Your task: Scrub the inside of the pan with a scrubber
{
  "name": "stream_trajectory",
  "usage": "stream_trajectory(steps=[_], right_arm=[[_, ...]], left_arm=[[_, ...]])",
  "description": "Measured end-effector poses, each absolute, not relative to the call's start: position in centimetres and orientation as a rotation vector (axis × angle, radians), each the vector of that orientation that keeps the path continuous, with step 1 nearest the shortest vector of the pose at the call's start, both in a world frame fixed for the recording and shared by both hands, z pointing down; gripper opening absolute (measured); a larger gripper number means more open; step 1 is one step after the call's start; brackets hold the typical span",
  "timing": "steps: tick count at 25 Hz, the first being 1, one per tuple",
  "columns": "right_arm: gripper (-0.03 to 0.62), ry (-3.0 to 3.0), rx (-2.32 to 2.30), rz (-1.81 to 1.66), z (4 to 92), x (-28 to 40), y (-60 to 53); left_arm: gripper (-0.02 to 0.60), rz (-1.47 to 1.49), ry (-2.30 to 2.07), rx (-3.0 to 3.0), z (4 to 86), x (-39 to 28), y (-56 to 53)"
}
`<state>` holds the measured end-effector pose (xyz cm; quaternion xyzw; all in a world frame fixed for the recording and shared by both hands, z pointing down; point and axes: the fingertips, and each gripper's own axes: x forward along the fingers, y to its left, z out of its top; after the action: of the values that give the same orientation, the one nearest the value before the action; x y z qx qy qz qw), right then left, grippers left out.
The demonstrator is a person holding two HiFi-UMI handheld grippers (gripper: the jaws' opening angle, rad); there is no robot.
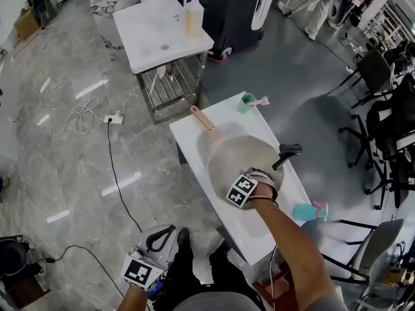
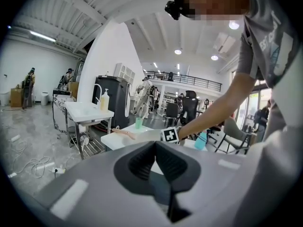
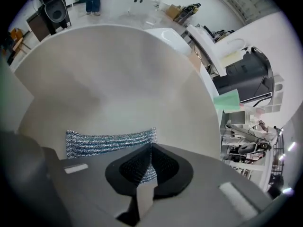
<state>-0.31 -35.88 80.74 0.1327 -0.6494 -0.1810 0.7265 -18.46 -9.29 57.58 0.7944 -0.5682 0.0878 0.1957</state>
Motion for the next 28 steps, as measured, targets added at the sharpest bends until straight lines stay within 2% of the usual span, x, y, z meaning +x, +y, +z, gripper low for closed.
stream_trajectory(steps=[6,16,28], right_arm=[[0.009,-1.483,0.335,-0.392,78.6,-0.3,-35.5],[0.009,-1.745,0.511,-0.481,69.9,-2.6,-33.3],[0.009,-1.946,0.759,-0.302,61.6,2.3,-28.7]], left_arm=[[0.002,0.249,-1.606,2.257,55.9,-18.4,-9.1],[0.002,0.261,-1.604,2.292,53.7,-18.0,-7.9],[0.002,0.302,-1.506,2.444,50.6,-13.7,-7.4]])
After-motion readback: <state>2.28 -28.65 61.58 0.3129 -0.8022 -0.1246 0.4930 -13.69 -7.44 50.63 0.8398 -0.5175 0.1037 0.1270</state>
